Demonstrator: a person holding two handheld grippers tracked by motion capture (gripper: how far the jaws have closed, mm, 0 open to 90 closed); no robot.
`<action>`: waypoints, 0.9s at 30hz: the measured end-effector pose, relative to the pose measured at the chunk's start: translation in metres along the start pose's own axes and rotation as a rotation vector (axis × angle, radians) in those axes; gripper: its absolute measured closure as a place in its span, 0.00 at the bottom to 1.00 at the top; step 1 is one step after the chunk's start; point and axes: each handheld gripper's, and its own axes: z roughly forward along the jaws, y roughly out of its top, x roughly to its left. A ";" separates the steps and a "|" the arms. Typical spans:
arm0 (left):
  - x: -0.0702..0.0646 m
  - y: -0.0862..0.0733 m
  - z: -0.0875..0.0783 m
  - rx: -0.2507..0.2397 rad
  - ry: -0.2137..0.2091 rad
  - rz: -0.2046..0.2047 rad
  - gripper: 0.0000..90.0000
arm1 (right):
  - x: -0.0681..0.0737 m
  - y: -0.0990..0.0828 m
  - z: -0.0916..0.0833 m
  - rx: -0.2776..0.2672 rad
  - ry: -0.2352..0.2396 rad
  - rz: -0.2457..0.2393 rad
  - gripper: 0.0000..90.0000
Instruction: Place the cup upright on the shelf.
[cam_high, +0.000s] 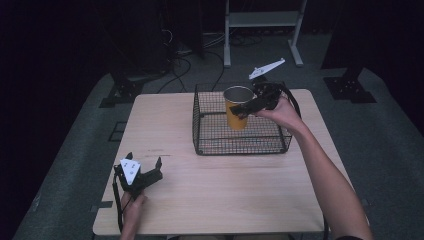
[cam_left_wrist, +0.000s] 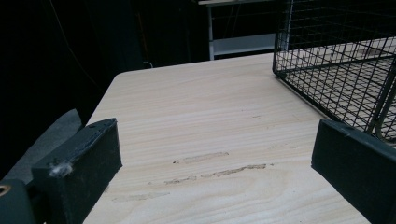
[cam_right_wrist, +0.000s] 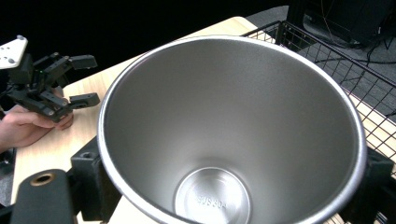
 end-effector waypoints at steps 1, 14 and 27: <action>0.000 0.000 0.000 0.000 0.000 0.000 0.01 | -0.002 0.000 0.002 0.002 -0.002 -0.001 0.15; 0.000 0.000 0.000 0.000 -0.001 -0.002 0.01 | -0.018 -0.002 0.021 0.040 -0.027 0.033 0.15; 0.000 0.000 0.000 -0.001 -0.001 0.000 0.01 | -0.031 -0.008 0.040 0.064 -0.030 0.072 0.15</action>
